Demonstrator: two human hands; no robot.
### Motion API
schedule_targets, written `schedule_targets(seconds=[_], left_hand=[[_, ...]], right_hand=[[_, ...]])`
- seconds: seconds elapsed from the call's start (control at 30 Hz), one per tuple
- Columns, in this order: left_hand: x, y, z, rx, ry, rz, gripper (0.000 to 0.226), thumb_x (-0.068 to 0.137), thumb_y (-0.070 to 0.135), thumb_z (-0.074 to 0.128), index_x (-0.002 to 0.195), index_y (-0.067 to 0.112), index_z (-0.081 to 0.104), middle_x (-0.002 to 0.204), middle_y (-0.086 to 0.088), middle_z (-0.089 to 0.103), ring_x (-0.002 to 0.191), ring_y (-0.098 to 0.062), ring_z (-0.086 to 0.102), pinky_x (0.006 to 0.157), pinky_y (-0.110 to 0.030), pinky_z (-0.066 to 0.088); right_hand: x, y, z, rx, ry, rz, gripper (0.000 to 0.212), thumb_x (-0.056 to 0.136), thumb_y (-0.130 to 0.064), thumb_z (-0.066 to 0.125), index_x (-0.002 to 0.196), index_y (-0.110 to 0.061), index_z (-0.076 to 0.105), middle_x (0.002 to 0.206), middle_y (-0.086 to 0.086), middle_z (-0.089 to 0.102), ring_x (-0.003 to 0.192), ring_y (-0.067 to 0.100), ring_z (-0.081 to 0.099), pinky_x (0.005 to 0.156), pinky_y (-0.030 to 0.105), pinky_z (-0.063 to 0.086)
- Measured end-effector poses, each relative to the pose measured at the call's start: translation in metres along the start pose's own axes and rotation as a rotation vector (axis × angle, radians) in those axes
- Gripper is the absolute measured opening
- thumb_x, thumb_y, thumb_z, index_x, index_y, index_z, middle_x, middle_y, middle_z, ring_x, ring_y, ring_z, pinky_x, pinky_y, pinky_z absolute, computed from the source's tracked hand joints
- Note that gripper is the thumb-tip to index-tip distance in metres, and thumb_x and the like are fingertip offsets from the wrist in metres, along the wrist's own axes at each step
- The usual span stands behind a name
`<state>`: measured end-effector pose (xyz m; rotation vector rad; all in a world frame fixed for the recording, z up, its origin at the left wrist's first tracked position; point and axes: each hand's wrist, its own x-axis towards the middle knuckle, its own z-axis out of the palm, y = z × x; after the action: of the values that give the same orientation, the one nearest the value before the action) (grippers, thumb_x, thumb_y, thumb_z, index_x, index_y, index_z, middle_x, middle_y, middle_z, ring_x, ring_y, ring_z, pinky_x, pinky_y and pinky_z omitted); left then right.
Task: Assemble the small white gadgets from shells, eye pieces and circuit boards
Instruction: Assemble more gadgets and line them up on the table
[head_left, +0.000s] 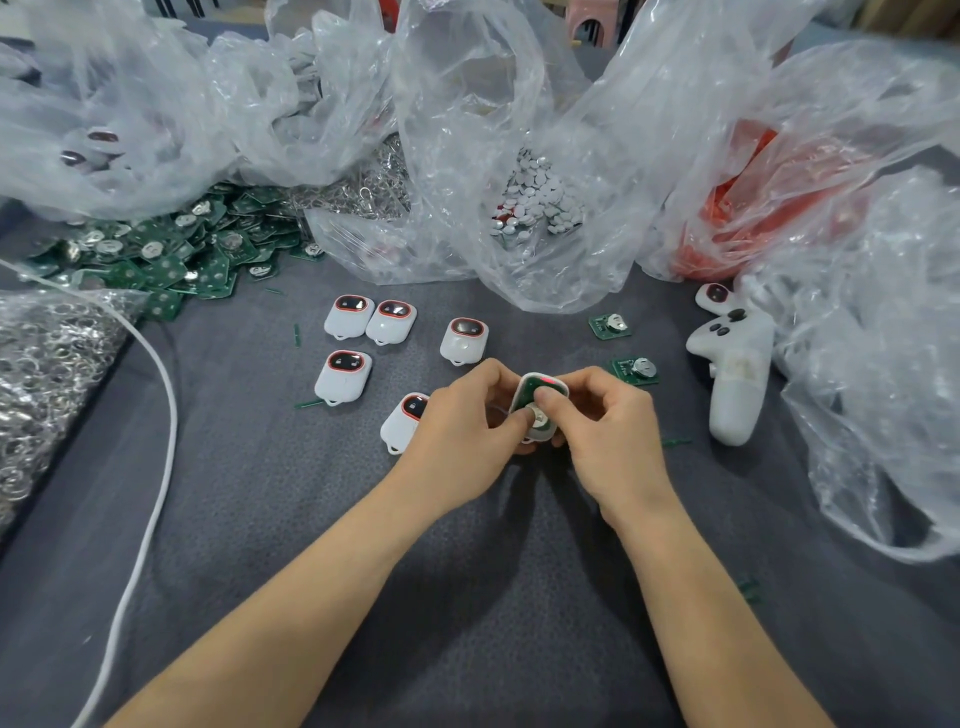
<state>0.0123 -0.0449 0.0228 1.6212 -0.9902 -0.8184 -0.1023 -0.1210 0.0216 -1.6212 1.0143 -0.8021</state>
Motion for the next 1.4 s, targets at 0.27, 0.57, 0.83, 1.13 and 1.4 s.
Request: schedule_targets(seconds=[0.27,0.57,0.83,1.13,1.4], left_hand=[[0.0,-0.002,0.003,-0.075,0.003,-0.014,0.012,0.089,0.001,0.059,0.092,0.014,0.059,0.091,-0.012,0.07,0.085,-0.023,0.071,0.076,-0.041,0.06],[-0.001,0.0,0.001,-0.028,-0.014,0.036,0.016,0.089,0.003,0.059,0.098,0.017,0.059,0.082,-0.012,0.07,0.08,-0.02,0.072,0.074,-0.04,0.06],[-0.01,0.011,-0.005,-0.08,-0.035,0.0,0.019,0.091,0.001,0.056,0.107,0.013,0.059,0.089,-0.02,0.067,0.086,-0.024,0.07,0.075,-0.038,0.06],[-0.005,0.026,-0.076,0.06,0.074,-0.019,0.044,0.092,0.009,0.057,0.131,0.028,0.048,0.088,-0.002,0.069,0.075,-0.015,0.071,0.075,-0.026,0.058],[0.098,0.056,-0.214,0.638,0.612,0.106,0.024,0.094,0.011,0.05,0.117,0.01,0.059,0.096,-0.001,0.064,0.085,-0.014,0.06,0.073,-0.018,0.047]], right_hand=[[0.002,-0.001,-0.002,0.089,-0.055,-0.003,0.006,0.082,-0.008,0.07,0.079,-0.014,0.071,0.071,0.002,0.071,0.063,0.006,0.063,0.055,0.017,0.046],[0.002,-0.004,-0.002,0.105,-0.054,0.035,0.009,0.084,-0.004,0.069,0.076,-0.01,0.068,0.068,0.006,0.068,0.059,0.006,0.06,0.051,0.015,0.045],[-0.001,-0.011,-0.007,0.1,-0.165,0.033,0.005,0.084,-0.016,0.069,0.086,-0.015,0.073,0.079,0.005,0.072,0.072,0.013,0.067,0.059,0.019,0.051],[0.029,-0.038,0.012,0.088,-0.304,-0.01,0.013,0.078,-0.012,0.071,0.069,-0.022,0.074,0.066,0.008,0.071,0.065,0.018,0.064,0.062,0.031,0.053],[0.038,-0.023,0.025,0.374,-0.295,0.074,0.016,0.067,-0.025,0.069,0.078,-0.014,0.075,0.074,0.014,0.071,0.063,0.02,0.066,0.055,0.03,0.057]])
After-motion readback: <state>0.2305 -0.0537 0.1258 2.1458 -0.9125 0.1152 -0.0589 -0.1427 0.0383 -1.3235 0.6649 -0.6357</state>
